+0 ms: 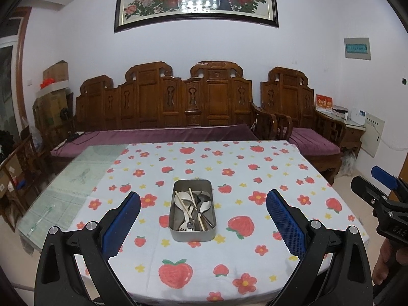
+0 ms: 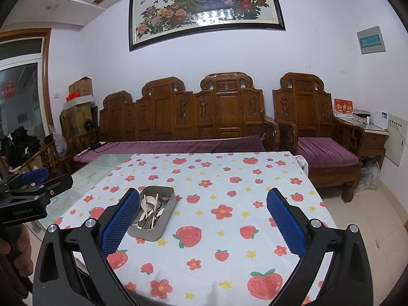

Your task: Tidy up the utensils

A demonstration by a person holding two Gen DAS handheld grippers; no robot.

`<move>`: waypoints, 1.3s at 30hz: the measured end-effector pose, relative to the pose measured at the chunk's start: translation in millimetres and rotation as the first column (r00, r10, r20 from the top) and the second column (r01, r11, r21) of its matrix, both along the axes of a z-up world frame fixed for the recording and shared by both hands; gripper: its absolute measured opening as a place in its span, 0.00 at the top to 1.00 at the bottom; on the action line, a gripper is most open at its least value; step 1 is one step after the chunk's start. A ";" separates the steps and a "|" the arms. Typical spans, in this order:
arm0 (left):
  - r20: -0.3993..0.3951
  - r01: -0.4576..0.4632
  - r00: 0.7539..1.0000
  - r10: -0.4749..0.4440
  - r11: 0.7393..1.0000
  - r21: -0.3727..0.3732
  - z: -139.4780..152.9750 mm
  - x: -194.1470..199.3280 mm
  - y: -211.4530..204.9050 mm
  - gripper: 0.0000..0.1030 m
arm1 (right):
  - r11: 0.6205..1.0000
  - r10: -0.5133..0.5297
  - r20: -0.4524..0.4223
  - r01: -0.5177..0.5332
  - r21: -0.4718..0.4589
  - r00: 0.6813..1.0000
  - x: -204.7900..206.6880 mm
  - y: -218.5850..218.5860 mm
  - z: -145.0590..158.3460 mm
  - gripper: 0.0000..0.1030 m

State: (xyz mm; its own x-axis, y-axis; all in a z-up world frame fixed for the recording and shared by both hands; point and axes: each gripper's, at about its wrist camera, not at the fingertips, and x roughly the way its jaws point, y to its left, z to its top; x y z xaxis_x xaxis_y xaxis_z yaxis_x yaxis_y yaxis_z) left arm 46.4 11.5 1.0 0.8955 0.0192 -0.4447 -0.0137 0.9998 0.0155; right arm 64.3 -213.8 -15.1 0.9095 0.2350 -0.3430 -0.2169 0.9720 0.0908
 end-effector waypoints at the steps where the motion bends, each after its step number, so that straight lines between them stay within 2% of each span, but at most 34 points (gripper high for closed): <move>1: 0.000 0.002 1.000 -0.002 1.000 -0.002 0.1 0.1 -0.1 0.07 | 1.000 0.000 0.000 0.000 0.000 1.000 0.0 -0.4 0.1 0.03; 39: 0.005 0.000 1.000 0.000 1.000 -0.008 0.3 -2.2 -1.5 0.07 | 1.000 0.002 0.002 -0.002 -0.003 1.000 -0.7 -0.8 1.3 0.03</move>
